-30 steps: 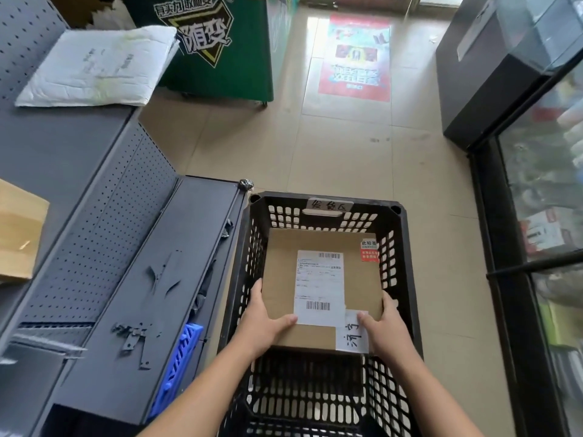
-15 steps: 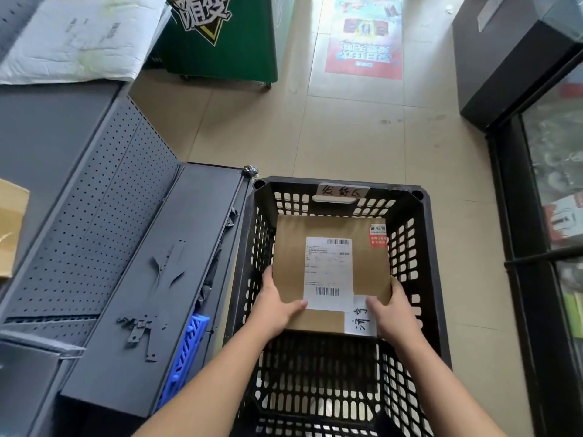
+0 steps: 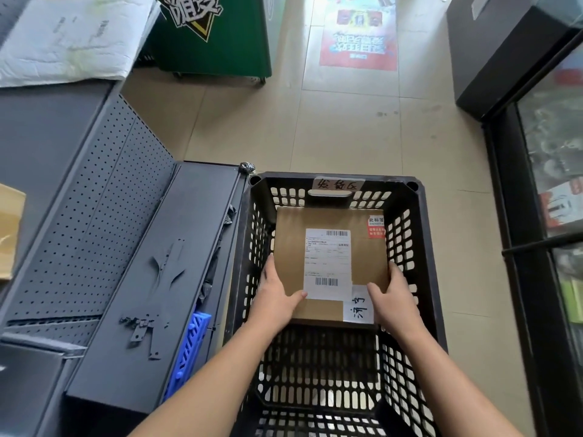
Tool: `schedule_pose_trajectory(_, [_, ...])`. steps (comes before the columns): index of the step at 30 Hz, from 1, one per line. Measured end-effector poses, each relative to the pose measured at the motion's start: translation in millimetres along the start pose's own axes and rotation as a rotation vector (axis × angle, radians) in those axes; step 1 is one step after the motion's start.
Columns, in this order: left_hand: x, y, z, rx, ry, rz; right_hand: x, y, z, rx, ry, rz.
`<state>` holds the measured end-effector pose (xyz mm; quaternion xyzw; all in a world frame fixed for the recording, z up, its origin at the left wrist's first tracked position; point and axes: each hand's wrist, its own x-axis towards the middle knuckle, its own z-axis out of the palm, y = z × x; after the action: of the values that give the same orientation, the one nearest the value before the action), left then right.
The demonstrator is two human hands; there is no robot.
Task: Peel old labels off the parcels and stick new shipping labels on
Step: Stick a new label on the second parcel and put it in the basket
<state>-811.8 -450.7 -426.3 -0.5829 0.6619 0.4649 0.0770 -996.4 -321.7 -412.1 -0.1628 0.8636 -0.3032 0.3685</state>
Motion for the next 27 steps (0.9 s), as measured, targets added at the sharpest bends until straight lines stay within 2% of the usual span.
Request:
schedule_pose_trajectory(7, [-38, 34, -35, 0.132, 0.023, 0.165, -27, -33, -35, -0.195, -0.045, -0.101])
schedule_pose_trajectory(13, [-90, 75, -106, 0.192, 0.089, 0.3, -69, -85, -77, -0.414, -0.055, -0.277])
schedule_pose_trajectory(18, [-144, 96, -178, 0.216, 0.218, 0.385, -119, -152, -107, -0.553, -0.035, -0.415])
schedule_pose_trajectory(27, [-268, 85, -298, 0.243, 0.475, 0.384, -236, -273, -126, -0.656, 0.02, -0.782])
